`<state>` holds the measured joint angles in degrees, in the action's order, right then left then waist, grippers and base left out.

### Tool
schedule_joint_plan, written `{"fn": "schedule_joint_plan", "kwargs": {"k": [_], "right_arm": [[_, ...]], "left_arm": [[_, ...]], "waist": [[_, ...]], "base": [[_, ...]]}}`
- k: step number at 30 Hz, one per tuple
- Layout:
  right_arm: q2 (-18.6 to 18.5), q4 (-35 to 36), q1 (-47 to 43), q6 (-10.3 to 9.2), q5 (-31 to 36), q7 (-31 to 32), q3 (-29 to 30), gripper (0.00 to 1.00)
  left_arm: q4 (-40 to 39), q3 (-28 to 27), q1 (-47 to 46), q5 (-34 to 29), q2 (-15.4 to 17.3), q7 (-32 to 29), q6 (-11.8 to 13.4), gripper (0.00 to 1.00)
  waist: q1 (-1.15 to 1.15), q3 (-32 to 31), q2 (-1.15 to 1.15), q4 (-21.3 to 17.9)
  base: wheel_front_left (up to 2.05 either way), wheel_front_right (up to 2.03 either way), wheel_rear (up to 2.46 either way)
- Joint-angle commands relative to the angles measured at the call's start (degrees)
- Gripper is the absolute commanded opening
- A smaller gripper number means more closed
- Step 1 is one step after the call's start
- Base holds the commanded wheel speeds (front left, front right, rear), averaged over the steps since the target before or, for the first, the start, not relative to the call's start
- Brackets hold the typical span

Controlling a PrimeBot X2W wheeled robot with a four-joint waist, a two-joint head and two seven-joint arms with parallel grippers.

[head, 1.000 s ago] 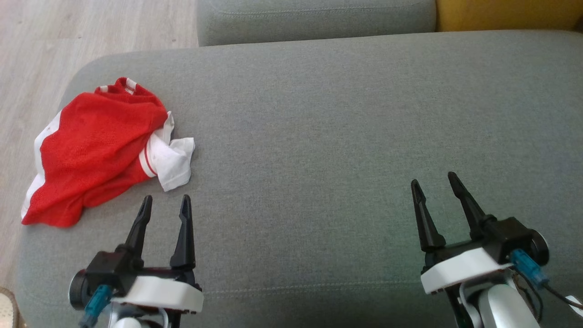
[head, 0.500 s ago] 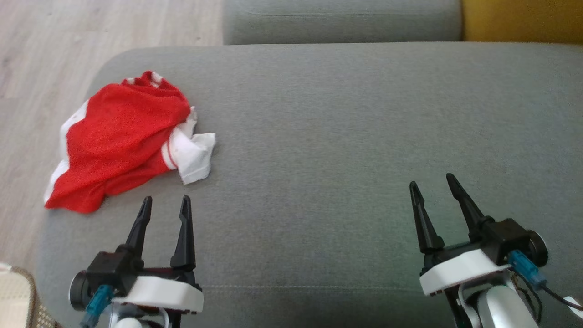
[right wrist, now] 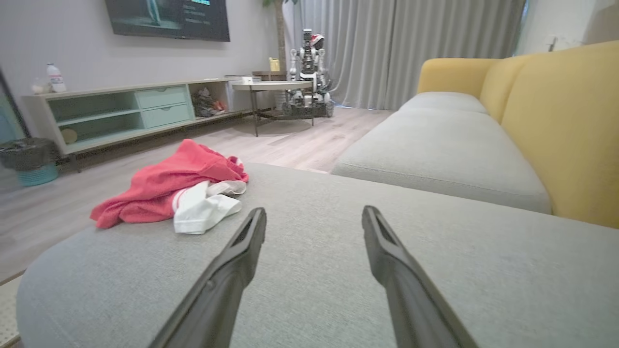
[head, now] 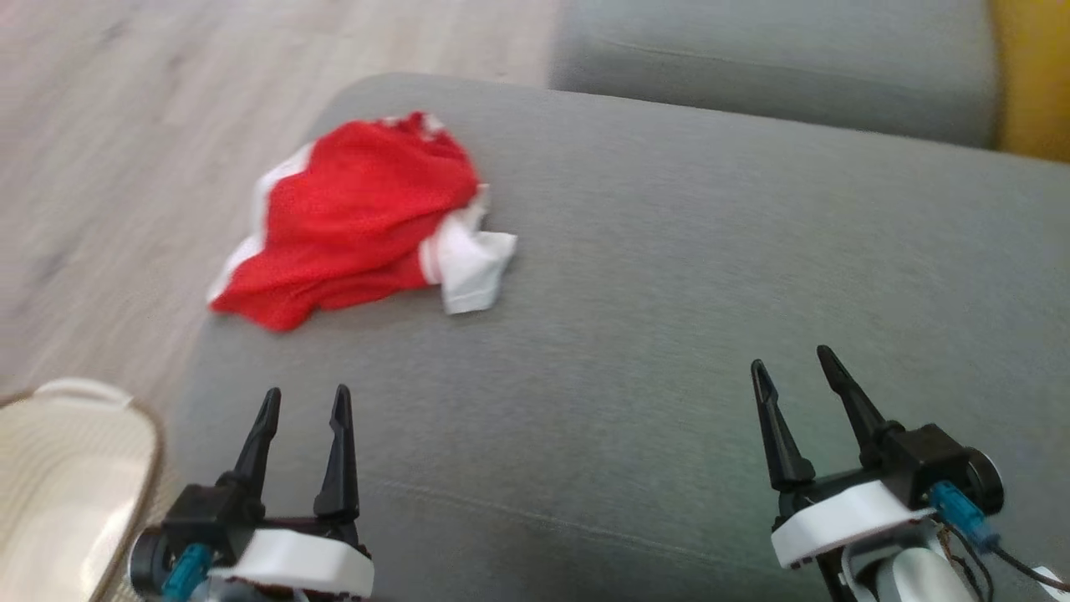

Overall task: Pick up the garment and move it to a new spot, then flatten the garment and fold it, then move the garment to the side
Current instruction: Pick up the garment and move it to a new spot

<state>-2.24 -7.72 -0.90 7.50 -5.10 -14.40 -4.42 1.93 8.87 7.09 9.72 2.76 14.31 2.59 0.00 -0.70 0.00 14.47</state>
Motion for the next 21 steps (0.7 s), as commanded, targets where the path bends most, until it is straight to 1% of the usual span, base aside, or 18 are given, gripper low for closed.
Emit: {"fn": "schedule_joint_plan", "kwargs": {"k": [1,7,10,17,21], "right_arm": [[-0.64,1.8,1.18,-0.01,-0.09,-0.6,-1.54,1.0],[-0.64,1.65,0.59,-0.01,-0.52,-0.6,-1.95,1.0],[-0.64,1.53,0.43,-0.01,-0.67,-0.6,-2.29,1.0],[-0.64,1.56,0.65,-0.01,-0.43,-0.6,-3.07,1.0],[-0.64,1.66,0.8,-0.01,0.57,-0.6,-2.46,1.0]], "left_arm": [[-1.95,-1.75,-1.61,-0.53,0.12,0.69,0.41,1.0],[-2.25,-2.13,-0.71,-1.24,0.12,0.69,0.35,1.0],[-2.29,-2.56,-0.3,-1.36,0.12,0.69,0.31,1.0],[-3.0,-4.47,0.11,-1.58,0.12,0.69,0.7,1.0],[-5.14,-6.07,-3.09,-2.81,0.12,0.69,-0.42,1.0]], "waist": [[0.0,-0.92,0.0,4.84],[0.0,-1.48,0.0,10.02],[0.0,-1.72,0.0,11.07],[0.0,-0.99,0.0,11.72],[0.0,0.61,0.0,11.28]], "base": [[0.0,0.0,0.0],[0.0,0.0,0.0],[0.0,0.0,0.0],[0.0,0.0,0.0],[0.0,0.0,0.0]]}}
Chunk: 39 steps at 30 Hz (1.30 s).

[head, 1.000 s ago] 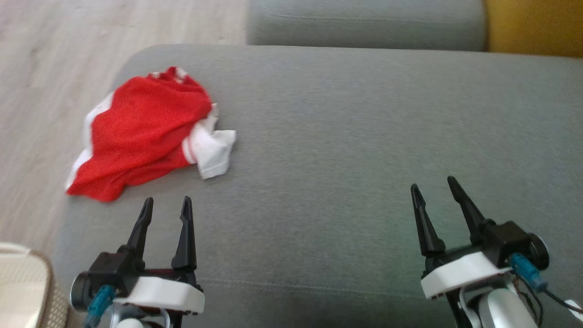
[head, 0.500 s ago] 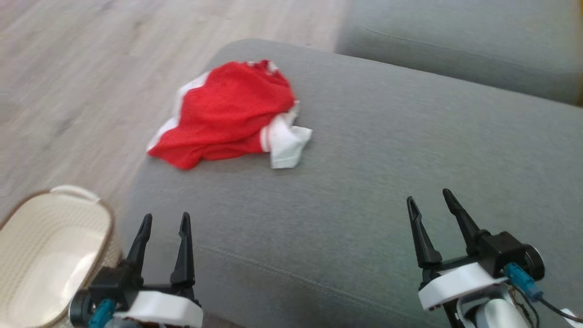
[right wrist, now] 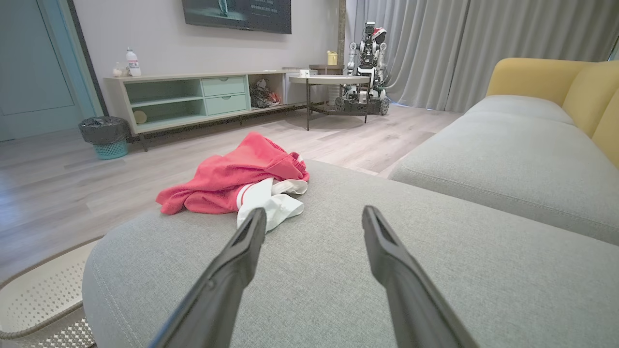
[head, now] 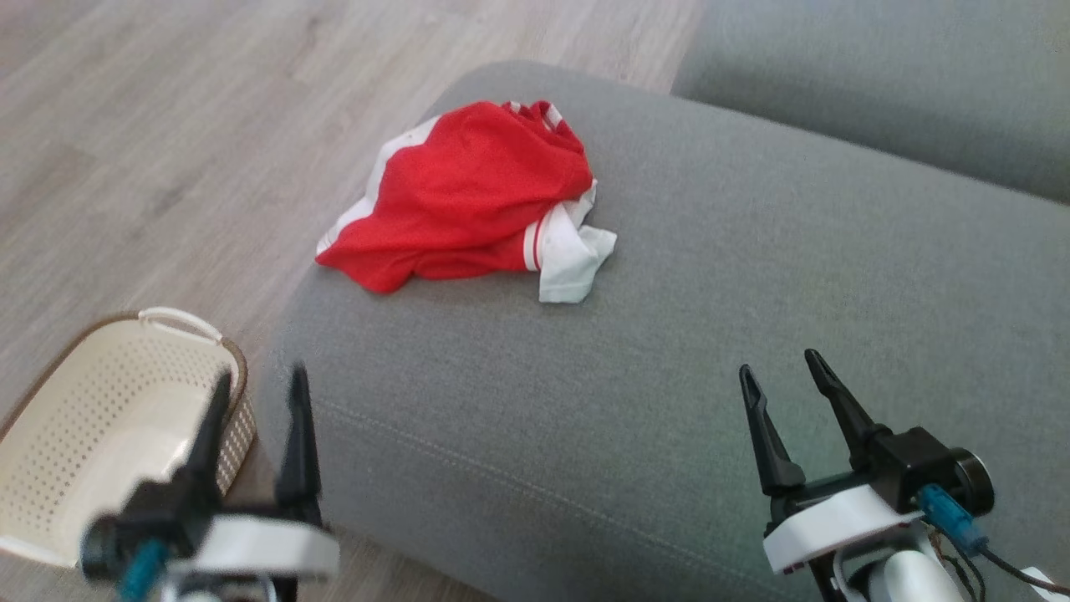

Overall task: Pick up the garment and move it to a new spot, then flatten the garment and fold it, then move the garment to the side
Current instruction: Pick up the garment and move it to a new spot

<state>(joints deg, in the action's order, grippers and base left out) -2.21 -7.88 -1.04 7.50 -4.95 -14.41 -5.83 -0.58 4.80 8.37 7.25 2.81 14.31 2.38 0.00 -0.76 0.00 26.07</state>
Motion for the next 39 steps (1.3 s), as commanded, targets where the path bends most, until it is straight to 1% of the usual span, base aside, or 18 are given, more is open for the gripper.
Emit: {"fn": "schedule_joint_plan", "kwargs": {"k": [1,2,5,7,10,13,17,20,24,26,28,29,30,31,34,39], "right_arm": [[-0.66,1.88,1.08,-0.01,0.81,-0.59,-0.88,1.0],[-0.66,1.93,1.27,-0.01,1.2,-0.59,-0.66,1.0],[-0.66,2.28,2.31,-0.01,2.47,-0.59,-0.37,1.0],[-0.66,2.64,3.3,-0.01,3.53,-0.59,-0.6,1.0],[-0.66,2.77,5.23,-0.01,5.18,-0.59,-0.42,1.0],[-0.66,3.25,7.44,-0.01,6.77,-0.59,-0.55,1.0],[-0.66,3.86,10.62,-0.01,8.35,-0.59,-1.0,1.0],[-0.66,4.29,12.35,-0.01,9.23,-0.59,-0.57,1.0],[-0.66,4.94,14.17,-0.01,10.52,-0.59,0.37,1.0],[-0.66,5.49,15.12,-0.01,10.47,-0.59,0.97,1.0],[-0.66,6.09,16.01,-0.01,10.29,-0.59,1.54,1.0],[-0.66,6.75,16.59,-0.01,10.11,-0.59,1.97,1.0],[-0.66,7.03,16.78,-0.01,10.08,-0.59,1.96,1.0],[-0.66,7.03,16.78,-0.01,10.08,-0.59,1.96,1.0],[-0.66,7.41,16.88,-0.01,10.19,-0.59,1.82,1.0],[-0.66,7.89,16.6,-0.01,10.3,-0.59,2.05,1.0]], "left_arm": [[-3.59,-2.28,-5.71,-0.25,0.07,0.69,-0.71,1.0],[-4.38,-2.49,-7.25,0.36,0.07,0.69,-1.54,1.0],[-5.21,-4.09,-13.38,1.2,0.59,0.69,-5.06,1.0],[-4.9,-5.79,-18.94,1.66,1.94,0.69,-6.67,1.0],[-0.43,-7.3,-27.97,3.59,4.11,0.69,-8.3,1.0],[6.29,-7.65,-37.91,8.27,5.46,0.69,-9.32,1.0],[17.45,-5.77,-50.33,12.9,9.38,-1.06,-9.77,1.0],[25.62,-1.6,-58.4,14.95,12.33,-4.08,-9.83,1.0],[35.7,1.94,-66.99,18.03,14.13,-8.79,-9.85,1.0],[40.21,3.94,-70.63,18.56,15.23,-11.41,-9.85,1.0],[44.94,5.45,-73.86,18.7,16.24,-14.47,-9.85,1.0],[49.73,6.23,-76.65,18.64,17.02,-17.53,-9.85,1.0],[52.09,6.56,-77.9,18.43,17.42,-19.01,-9.84,1.0],[52.09,6.56,-77.9,18.43,17.42,-19.01,-9.84,1.0],[58.63,6.55,-80.89,19.89,17.17,-25.12,-9.84,1.0],[64.72,7.73,-83.21,21.44,16.77,-31.41,-9.85,1.0]], "waist": [[0.0,1.35,0.0,-0.51],[0.0,2.09,0.0,-0.69],[0.0,4.95,0.0,-1.31],[0.0,7.43,0.0,-1.85],[0.0,11.54,0.0,-2.81],[0.0,15.82,0.0,-4.16],[0.0,21.35,0.0,-6.54],[0.0,24.76,0.0,-8.13],[0.0,28.7,0.0,-10.16],[0.0,30.33,0.0,-11.37],[0.0,31.7,0.0,-12.47],[0.0,32.7,0.0,-13.4],[0.0,33.14,0.0,-13.89],[0.0,33.14,0.0,-13.89],[0.0,34.13,0.0,-15.01],[0.0,35.5,0.0,-15.73]], "base": [[0.0,0.0,0.0],[0.0,0.0,0.0],[0.0,0.0,0.0],[0.0,0.0,0.0],[0.0,0.0,0.0],[0.0,0.0,0.0],[0.0,0.0,0.0],[0.0,0.0,0.0],[0.0,0.0,0.0],[0.0,0.0,0.0],[0.0,0.0,0.0],[0.0,0.0,0.0],[0.0,0.0,0.0],[0.0,0.0,0.0],[0.0,0.0,0.0],[0.0,0.0,0.0]]}}
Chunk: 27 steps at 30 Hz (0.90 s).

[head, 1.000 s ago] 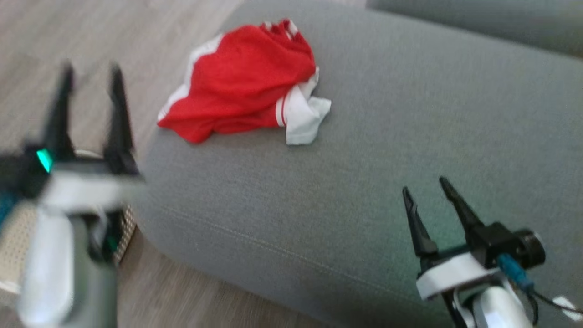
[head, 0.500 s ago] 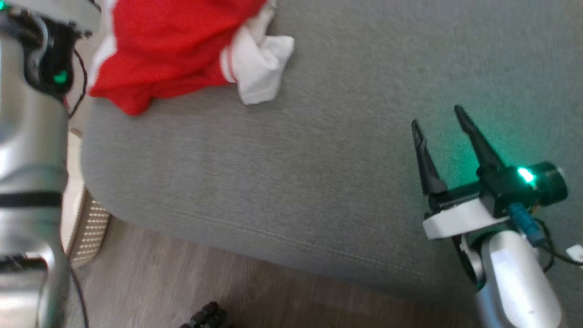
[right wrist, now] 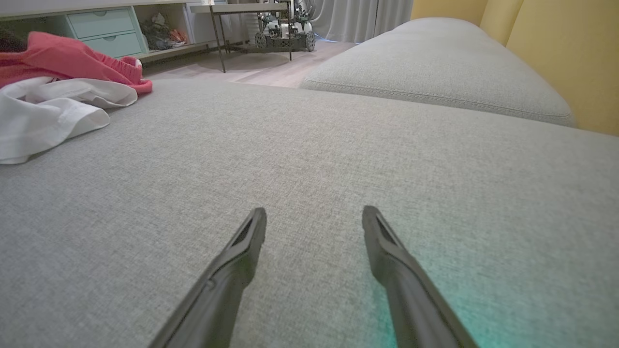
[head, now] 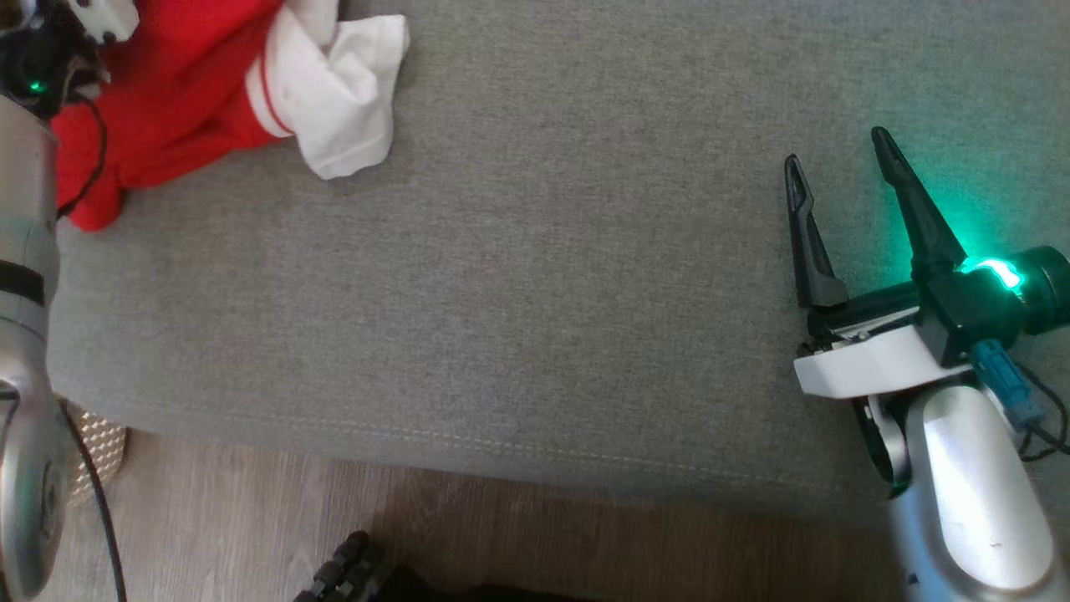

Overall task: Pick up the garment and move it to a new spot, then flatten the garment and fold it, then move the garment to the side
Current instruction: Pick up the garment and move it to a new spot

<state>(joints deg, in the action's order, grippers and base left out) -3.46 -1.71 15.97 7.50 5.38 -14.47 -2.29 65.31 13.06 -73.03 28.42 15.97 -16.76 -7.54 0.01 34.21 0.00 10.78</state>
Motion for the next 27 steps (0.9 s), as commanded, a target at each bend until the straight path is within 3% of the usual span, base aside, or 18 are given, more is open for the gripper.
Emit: {"fn": "schedule_joint_plan", "kwargs": {"k": [1,10,11,12,13,22,27], "right_arm": [[0.58,1.81,-0.38,-0.01,-0.02,-0.52,-1.47,1.0],[0.58,2.04,1.03,-0.01,0.1,-0.52,-0.72,1.0],[0.58,2.01,1.22,-0.01,0.12,-0.52,-0.72,1.0],[0.58,1.98,1.37,-0.01,0.14,-0.52,-0.77,1.0],[0.58,1.92,1.51,-0.01,0.2,-0.52,-0.92,1.0],[0.58,0.86,1.35,-0.01,-0.7,-0.52,-1.74,1.0],[0.58,0.03,-0.05,-0.01,-2.75,-0.52,-1.8,1.0]], "left_arm": [[-0.33,-0.33,-1.81,0.73,3.6,-1.24,0.07,1.0],[1.05,2.49,0.13,4.73,2.84,-4.54,0.06,1.0],[0.71,2.77,0.31,5.34,2.75,-4.53,0.06,0.65],[0.22,3.0,0.44,5.82,2.85,-3.92,0.06,0.23],[-0.22,3.25,0.55,6.09,3.07,-2.86,0.06,0.0],[-6.59,7.57,0.12,6.65,5.21,12.33,0.06,0.0],[-11.48,11.68,1.35,7.51,6.51,17.73,0.06,0.0]], "waist": [[-0.01,0.74,0.0,-0.55],[-0.01,2.07,0.0,-0.4],[-0.01,2.11,0.0,-0.34],[-0.01,2.11,0.0,-0.26],[-0.01,2.08,0.0,-0.2],[-0.01,-2.54,0.0,0.24],[-0.01,-7.62,0.0,0.11]], "base": [[0.0,0.0,0.0],[0.0,0.0,0.0],[0.0,0.0,0.0],[0.0,0.0,0.0],[0.0,0.0,0.0],[0.0,0.0,0.0],[0.0,0.0,0.0]]}}
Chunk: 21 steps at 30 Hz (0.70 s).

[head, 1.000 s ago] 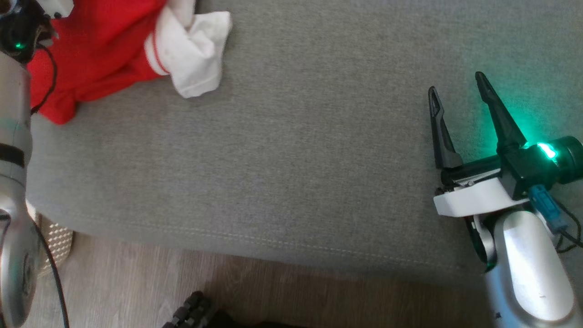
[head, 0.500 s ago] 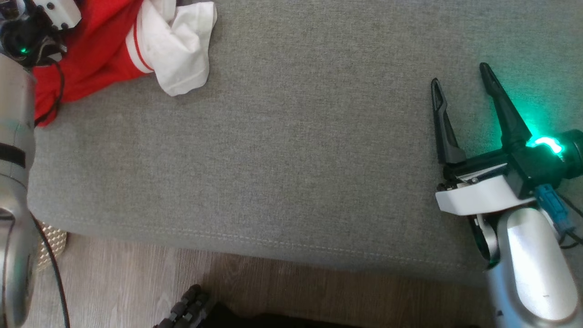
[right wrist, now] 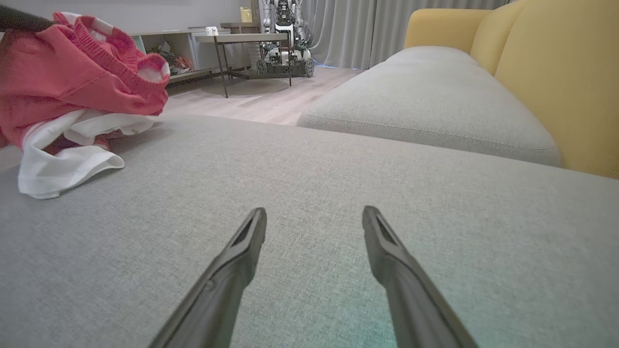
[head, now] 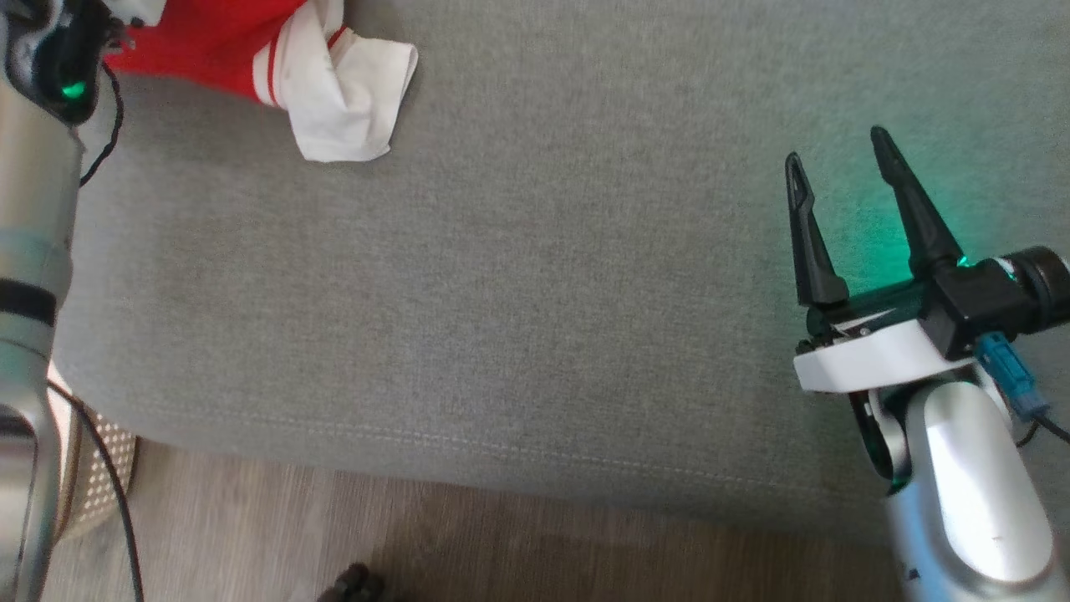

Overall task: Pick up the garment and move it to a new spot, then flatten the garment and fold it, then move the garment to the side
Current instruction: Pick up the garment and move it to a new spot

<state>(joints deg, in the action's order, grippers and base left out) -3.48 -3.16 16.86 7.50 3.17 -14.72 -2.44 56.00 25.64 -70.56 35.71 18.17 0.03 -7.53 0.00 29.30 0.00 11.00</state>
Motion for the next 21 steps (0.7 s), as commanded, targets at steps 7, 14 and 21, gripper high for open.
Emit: {"fn": "schedule_joint_plan", "kwargs": {"k": [7,14,21], "right_arm": [[0.6,0.7,-2.92,-0.01,-4.26,-0.28,-2.51,1.0],[0.6,0.93,-4.11,-0.01,-7.5,-0.28,-3.51,1.0],[0.6,1.82,-5.2,-0.01,-9.85,-0.28,-3.21,1.0]], "left_arm": [[-11.18,2.87,0.04,2.45,6.83,3.65,0.05,0.0],[-20.74,4.31,1.2,4.49,8.25,1.81,0.05,0.0],[-33.16,5.01,3.29,6.31,8.62,-3.05,1.26,0.0]], "waist": [[0.0,-8.94,0.0,-2.81],[0.0,-13.22,0.0,-8.62],[0.0,-15.47,0.0,-17.06]], "base": [[0.0,0.0,0.0],[0.0,0.0,0.0],[0.0,0.0,0.0]]}}
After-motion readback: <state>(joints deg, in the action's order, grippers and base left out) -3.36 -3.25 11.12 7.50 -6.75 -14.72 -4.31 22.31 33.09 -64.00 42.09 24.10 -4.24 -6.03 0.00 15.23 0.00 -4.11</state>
